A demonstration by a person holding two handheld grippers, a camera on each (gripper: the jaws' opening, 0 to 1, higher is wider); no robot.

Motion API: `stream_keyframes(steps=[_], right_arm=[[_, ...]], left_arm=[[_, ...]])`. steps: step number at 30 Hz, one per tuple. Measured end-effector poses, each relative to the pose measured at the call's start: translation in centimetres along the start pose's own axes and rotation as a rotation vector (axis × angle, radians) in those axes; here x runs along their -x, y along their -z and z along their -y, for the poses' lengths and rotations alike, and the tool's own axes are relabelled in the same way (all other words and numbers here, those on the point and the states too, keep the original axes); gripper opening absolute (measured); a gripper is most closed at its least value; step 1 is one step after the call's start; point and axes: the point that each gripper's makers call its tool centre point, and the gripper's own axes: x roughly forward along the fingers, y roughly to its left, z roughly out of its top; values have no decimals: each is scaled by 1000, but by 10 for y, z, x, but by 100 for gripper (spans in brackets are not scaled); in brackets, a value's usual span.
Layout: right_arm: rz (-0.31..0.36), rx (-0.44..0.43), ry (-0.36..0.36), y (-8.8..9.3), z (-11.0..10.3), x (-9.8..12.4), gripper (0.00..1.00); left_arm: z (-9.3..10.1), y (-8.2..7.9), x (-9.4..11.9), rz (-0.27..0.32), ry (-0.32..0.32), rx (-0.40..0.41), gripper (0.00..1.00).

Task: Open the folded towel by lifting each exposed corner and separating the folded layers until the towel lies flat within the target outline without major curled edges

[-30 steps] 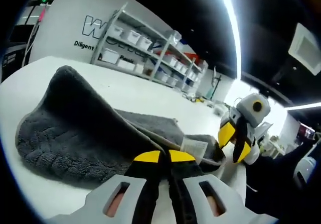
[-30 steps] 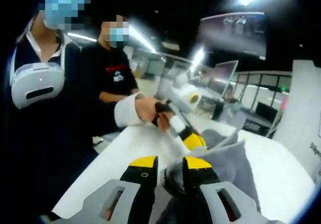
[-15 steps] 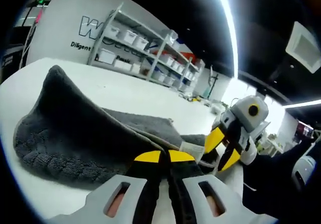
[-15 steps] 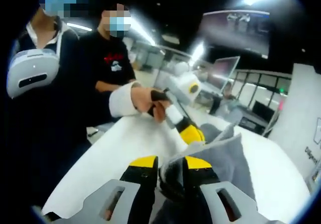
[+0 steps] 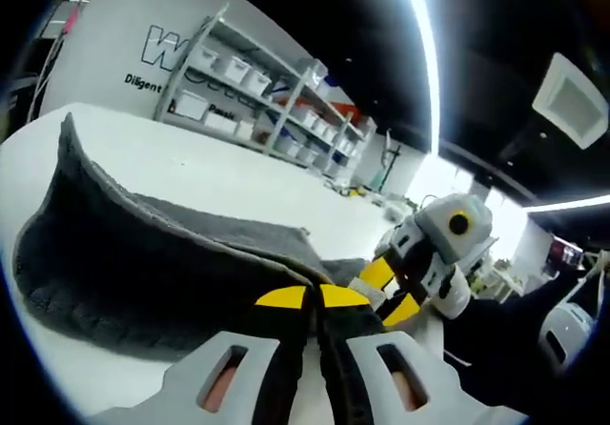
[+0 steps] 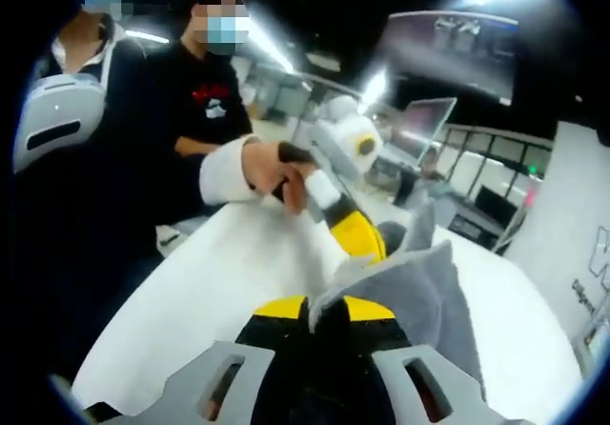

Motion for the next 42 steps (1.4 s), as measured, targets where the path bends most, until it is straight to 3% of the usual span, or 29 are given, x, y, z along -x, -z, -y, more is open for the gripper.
stream_keyframes(steps=[8, 16, 28, 42], right_arm=[[-5, 4, 24, 1, 5, 3, 0], [19, -17, 59, -5, 12, 11, 0], [76, -130, 124, -11, 32, 25, 0], [123, -285, 264, -8, 68, 47, 0]], left_arm=[[-3, 0, 0, -12, 3, -7, 2], [-8, -2, 2, -18, -4, -15, 2], [-22, -13, 9, -21, -14, -20, 2], [-26, -16, 21, -29, -36, -19, 2]])
